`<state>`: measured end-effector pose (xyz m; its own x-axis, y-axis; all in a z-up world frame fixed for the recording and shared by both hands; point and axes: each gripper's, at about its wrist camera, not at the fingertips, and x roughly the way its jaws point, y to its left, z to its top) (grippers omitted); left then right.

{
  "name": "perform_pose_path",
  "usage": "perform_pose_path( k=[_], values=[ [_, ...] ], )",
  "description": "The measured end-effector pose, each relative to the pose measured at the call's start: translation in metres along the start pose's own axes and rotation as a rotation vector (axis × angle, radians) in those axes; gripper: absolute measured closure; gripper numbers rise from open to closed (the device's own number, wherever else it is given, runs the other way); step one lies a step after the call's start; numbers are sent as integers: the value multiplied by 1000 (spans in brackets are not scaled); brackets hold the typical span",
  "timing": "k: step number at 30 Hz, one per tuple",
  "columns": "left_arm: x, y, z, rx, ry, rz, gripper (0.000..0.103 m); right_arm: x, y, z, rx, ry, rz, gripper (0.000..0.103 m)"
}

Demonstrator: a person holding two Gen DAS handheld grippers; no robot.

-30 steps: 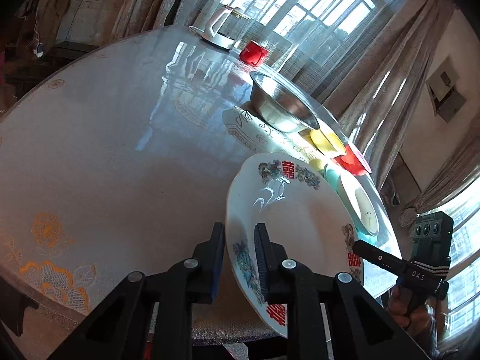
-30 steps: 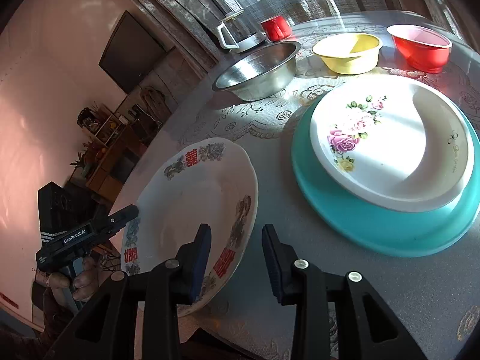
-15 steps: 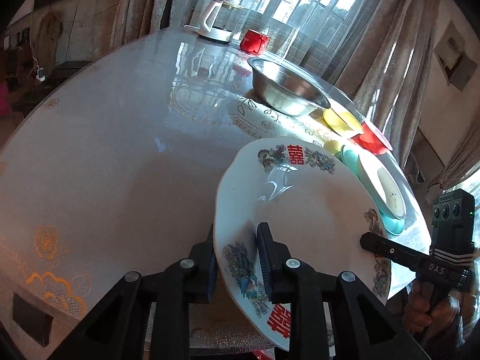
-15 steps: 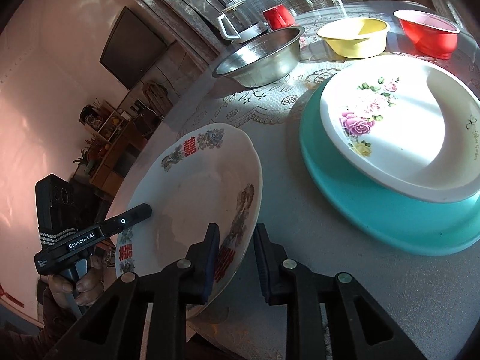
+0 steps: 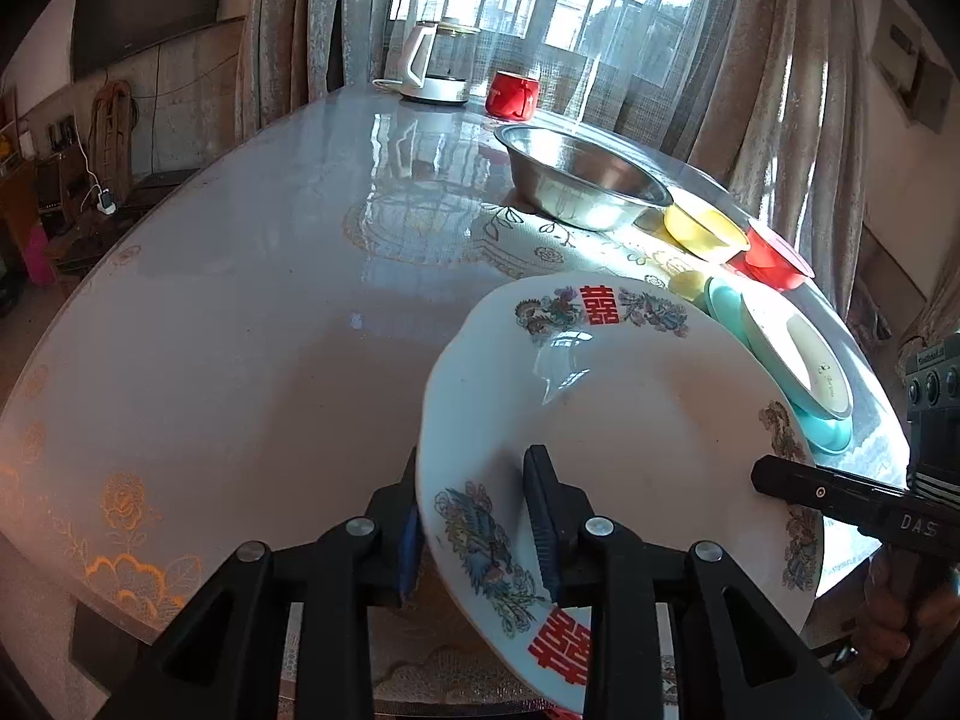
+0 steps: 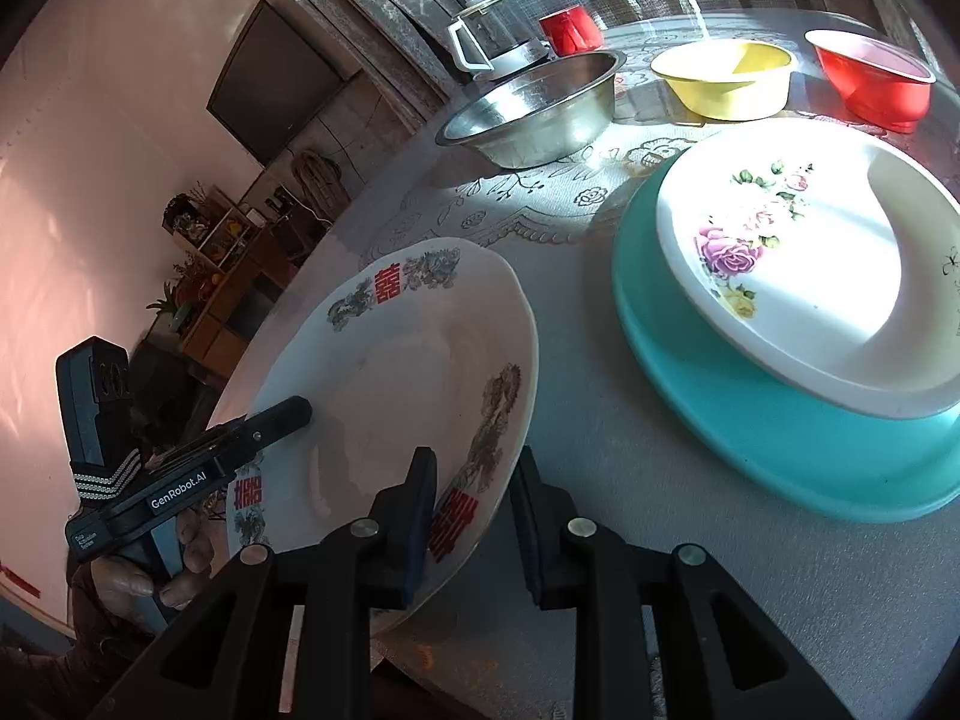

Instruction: Organize plates and bowls

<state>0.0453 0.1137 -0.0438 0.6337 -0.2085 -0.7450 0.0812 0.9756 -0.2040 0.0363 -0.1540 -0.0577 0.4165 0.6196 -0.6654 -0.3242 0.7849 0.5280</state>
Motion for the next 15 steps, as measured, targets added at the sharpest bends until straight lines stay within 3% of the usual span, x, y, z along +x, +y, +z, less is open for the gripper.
perform_pose_path(
  k=[15],
  values=[
    [-3, -4, -1, -1, 11, 29, 72, 3, 5, -2, -39, -8, -6, 86]
  ],
)
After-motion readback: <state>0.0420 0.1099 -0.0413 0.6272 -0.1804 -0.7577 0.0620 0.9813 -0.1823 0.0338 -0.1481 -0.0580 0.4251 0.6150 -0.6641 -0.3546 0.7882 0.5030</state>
